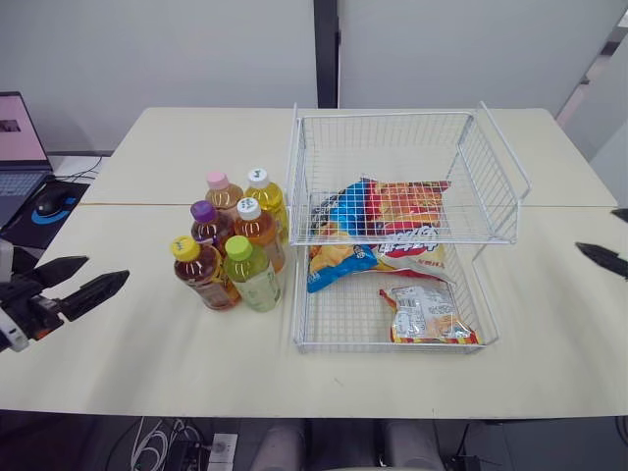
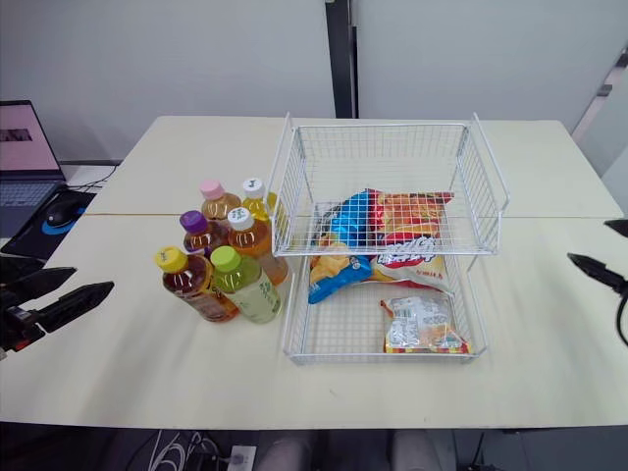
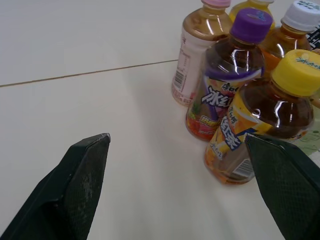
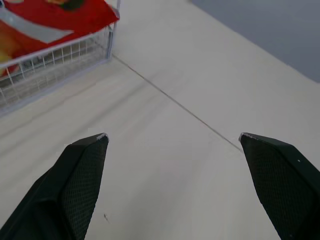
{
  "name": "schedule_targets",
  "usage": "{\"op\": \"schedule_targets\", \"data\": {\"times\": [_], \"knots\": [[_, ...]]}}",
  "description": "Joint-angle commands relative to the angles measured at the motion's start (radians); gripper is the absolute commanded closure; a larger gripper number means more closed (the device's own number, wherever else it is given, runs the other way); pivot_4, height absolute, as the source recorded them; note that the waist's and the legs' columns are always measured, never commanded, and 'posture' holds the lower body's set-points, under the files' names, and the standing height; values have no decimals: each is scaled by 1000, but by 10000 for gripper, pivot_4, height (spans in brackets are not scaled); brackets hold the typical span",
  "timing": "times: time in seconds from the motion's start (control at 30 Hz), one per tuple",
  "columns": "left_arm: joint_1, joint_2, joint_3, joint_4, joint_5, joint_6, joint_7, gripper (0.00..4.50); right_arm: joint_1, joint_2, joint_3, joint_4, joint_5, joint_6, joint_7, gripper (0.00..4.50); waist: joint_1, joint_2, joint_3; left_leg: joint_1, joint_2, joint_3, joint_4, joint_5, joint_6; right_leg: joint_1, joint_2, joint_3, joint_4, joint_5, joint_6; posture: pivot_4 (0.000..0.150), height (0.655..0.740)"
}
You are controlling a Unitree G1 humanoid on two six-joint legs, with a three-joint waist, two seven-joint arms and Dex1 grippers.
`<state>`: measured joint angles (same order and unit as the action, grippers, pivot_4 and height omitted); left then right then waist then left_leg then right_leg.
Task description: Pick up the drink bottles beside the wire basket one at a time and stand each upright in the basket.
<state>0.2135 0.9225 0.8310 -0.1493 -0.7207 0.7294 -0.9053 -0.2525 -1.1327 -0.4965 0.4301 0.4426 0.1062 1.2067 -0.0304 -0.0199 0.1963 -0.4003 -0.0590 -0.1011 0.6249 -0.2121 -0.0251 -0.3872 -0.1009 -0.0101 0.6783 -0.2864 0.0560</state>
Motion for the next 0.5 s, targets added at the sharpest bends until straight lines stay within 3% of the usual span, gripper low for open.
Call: {"op": "schedule_targets", "data": {"times": [0.03, 0.23, 0.37, 0.5], "knots": [[3, -12, 14, 48, 39, -51, 8, 458, 36, -76, -135, -256, 185, 259, 62, 0, 0, 0, 0, 0, 1, -1, 0, 0, 0, 0, 0, 0, 0, 0, -1, 1500, 7400], [-14, -16, -49, 48, 89, -132, -13, 458, -59, -39, -154, -575, 469, 523, -44, 0, 5, -2, -1, 0, 3, -3, 1, -1, -1, 0, -1, 0, 0, -1, -2, 1500, 7400], [-17, -13, -47, 33, 83, -129, -9, 458, -230, 6, -67, -662, 630, 626, -142, 0, 8, -2, -1, -2, 2, -3, 0, -1, -1, 0, -2, 0, -2, 0, -3, 1500, 7400], [19, -31, 3, -28, 61, -116, -1, 458, -373, 44, 76, -717, 699, 679, -142, 0, 5, -2, -1, -4, 2, -4, 0, -1, -2, -2, -2, -1, -5, 0, -2, 1500, 7400]]}}
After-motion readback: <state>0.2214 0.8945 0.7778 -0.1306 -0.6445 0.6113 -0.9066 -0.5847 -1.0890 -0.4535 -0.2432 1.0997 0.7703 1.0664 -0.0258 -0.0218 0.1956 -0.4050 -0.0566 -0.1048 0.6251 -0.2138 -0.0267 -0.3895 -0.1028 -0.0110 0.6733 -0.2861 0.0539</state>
